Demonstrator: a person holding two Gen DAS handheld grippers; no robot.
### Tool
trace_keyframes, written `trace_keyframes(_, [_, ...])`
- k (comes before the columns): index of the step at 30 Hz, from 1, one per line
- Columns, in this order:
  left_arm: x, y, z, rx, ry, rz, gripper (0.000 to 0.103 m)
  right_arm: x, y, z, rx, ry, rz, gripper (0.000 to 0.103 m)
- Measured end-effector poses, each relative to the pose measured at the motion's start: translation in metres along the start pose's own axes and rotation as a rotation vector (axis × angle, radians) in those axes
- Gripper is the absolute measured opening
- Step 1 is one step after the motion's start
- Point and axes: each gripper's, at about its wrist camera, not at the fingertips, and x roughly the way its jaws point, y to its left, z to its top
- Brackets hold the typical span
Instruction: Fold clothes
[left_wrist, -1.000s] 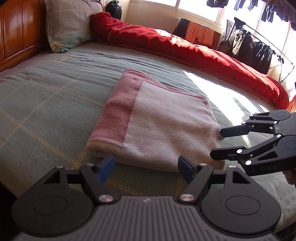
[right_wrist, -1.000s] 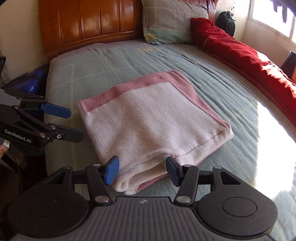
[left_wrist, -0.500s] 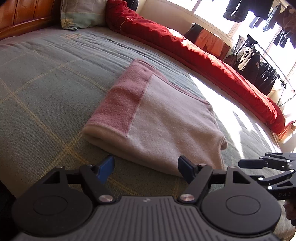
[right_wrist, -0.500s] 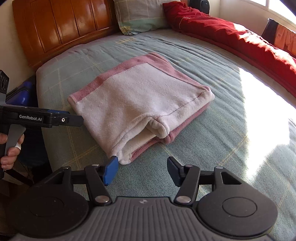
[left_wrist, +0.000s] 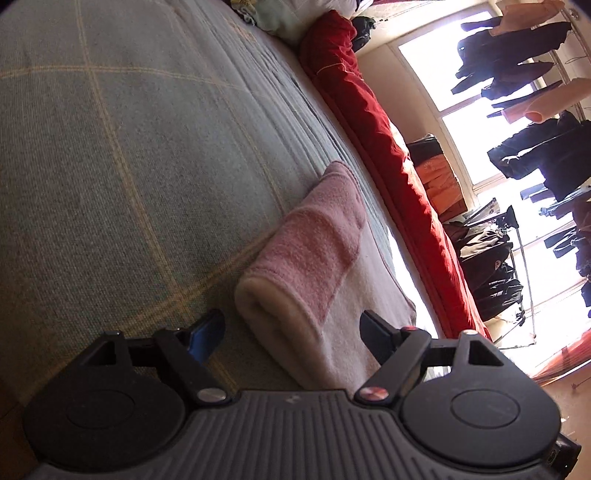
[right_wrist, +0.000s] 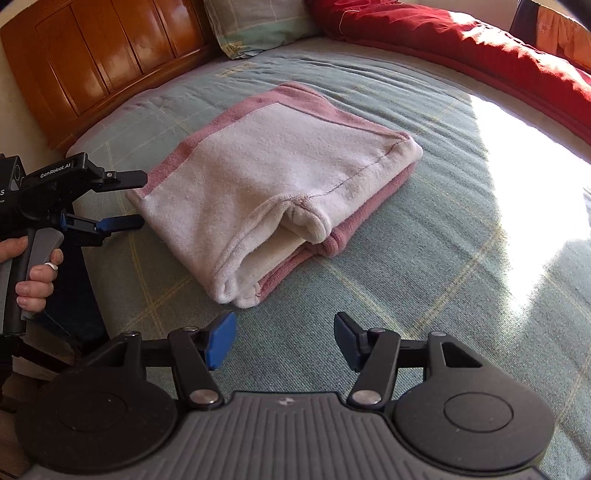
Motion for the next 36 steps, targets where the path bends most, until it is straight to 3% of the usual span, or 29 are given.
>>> trace_keyframes(4, [0.014,0.003,0.008,-0.033,-0.014,-0.054,0.084,0.002,-0.002,0.001,0.014,0.003,0.004,0.063])
trace_keyframes(6, [0.017,-0.001,0.009,-0.015,-0.020,-0.052,0.080,0.003,-0.002,0.001,0.010,0.004,0.004,0.063])
trace_keyframes(7, [0.017,-0.005,0.008,0.005,-0.022,-0.042,0.074,0.002,-0.002,0.002,0.010,0.002,0.003,0.063])
trace_keyframes(9, [0.018,-0.013,0.008,0.043,-0.024,0.002,0.051,0.002,-0.002,0.003,0.011,-0.001,0.001,0.063])
trace_keyframes(10, [0.016,-0.015,0.010,0.048,-0.024,0.012,0.033,0.001,-0.003,0.003,0.012,0.000,0.000,0.063])
trace_keyframes(14, [0.006,-0.032,0.021,0.108,-0.034,0.050,0.025,0.000,-0.004,0.004,0.016,-0.002,0.002,0.064])
trace_keyframes(20, [0.004,-0.041,0.041,0.128,-0.042,0.091,0.024,-0.004,-0.005,0.007,0.038,-0.013,0.024,0.064])
trace_keyframes(22, [0.008,-0.035,0.038,0.131,-0.024,0.152,0.024,-0.006,-0.005,0.011,0.038,-0.028,0.032,0.064])
trace_keyframes(27, [-0.013,-0.032,0.023,0.152,-0.047,0.181,0.033,-0.013,0.002,0.032,-0.024,-0.100,0.045,0.064])
trace_keyframes(31, [-0.026,-0.059,0.016,0.292,-0.069,0.234,0.042,-0.004,0.023,0.056,-0.161,-0.147,0.059,0.064])
trace_keyframes(36, [-0.018,-0.094,0.009,0.480,-0.044,0.202,0.058,0.025,0.033,0.061,-0.237,-0.117,-0.008,0.064])
